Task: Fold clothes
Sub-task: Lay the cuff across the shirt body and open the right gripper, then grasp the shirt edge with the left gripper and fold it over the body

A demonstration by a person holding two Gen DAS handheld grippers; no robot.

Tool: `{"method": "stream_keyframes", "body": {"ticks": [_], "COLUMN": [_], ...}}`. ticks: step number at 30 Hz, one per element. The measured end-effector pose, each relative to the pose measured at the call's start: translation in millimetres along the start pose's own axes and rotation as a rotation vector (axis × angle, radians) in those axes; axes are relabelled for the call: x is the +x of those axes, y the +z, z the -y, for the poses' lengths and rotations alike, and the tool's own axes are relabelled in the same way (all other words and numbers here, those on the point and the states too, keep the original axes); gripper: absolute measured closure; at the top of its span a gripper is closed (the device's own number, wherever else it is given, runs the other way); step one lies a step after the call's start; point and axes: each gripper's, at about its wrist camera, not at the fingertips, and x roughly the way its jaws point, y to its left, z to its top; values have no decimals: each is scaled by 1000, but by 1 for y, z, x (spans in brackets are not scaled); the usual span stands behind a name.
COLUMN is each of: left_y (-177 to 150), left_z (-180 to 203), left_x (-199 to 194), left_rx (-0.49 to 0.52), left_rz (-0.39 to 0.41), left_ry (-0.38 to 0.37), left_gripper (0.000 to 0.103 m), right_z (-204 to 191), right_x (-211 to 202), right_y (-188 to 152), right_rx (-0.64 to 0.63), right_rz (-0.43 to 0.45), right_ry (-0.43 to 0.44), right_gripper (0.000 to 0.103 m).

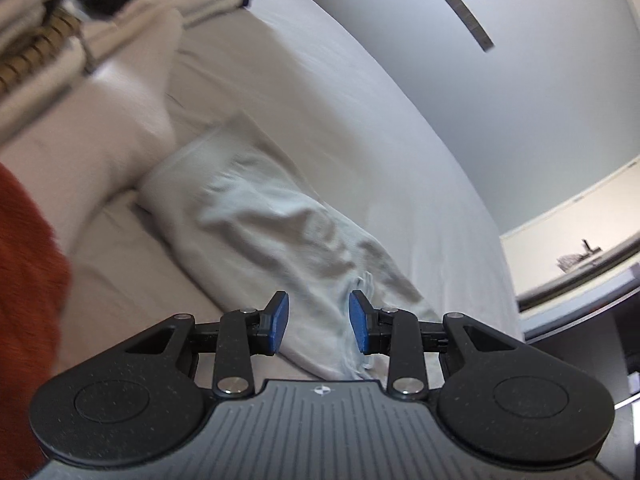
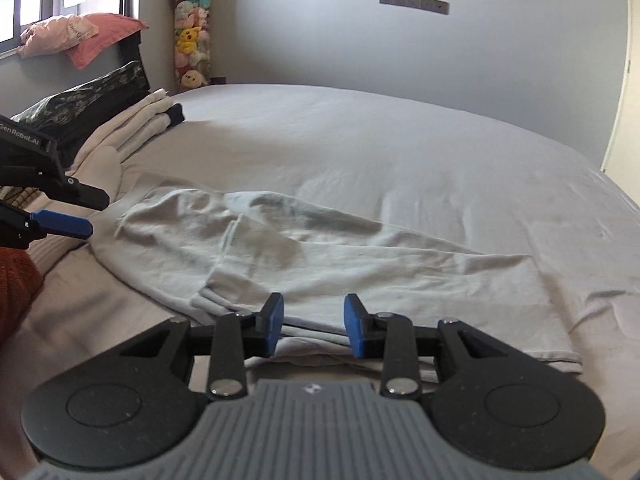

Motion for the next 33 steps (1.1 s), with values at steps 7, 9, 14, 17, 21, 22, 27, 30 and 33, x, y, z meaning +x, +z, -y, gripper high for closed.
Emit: {"method": "stream_keyframes", "body": {"ticks": [7, 9, 14, 17, 21, 22, 27, 30, 33], "left_y": [-15, -17, -19, -24, -31, -33, -40, -41, -35], "left_z": [18, 21, 28, 34, 40, 41, 58, 82, 107], "left_x": [58, 70, 94, 106, 117, 117, 106, 95, 86], "left_rx": [-26, -47, -74, -86, -73, -66, 19, 125, 219], "left_rz": [-119, -141, -168, -194, -186, -176, -94, -44, -21], "left_ry": [-47, -32, 39, 43, 91, 106, 115, 100, 86], "left_gripper": [50, 50, 50, 50, 65, 72, 93, 94, 94], "right_z": [38, 44, 51, 55, 65, 67, 66, 61, 56], "right_x": [-12, -10, -9, -9, -10, -10, -11, -14, -19], "right_y": [-32, -34, -23, -22, -20, -19, -20, -21, -21], "right_rx": [40, 64, 115, 133, 191, 202, 222, 204, 195], "right_rz": [85, 82, 115, 115, 107, 105, 81, 85, 98], "right_ry": [-56, -40, 0, 4, -2, -5, 1, 23, 68], "right_gripper": [66, 66, 65, 65, 65, 65, 65, 65, 65]}}
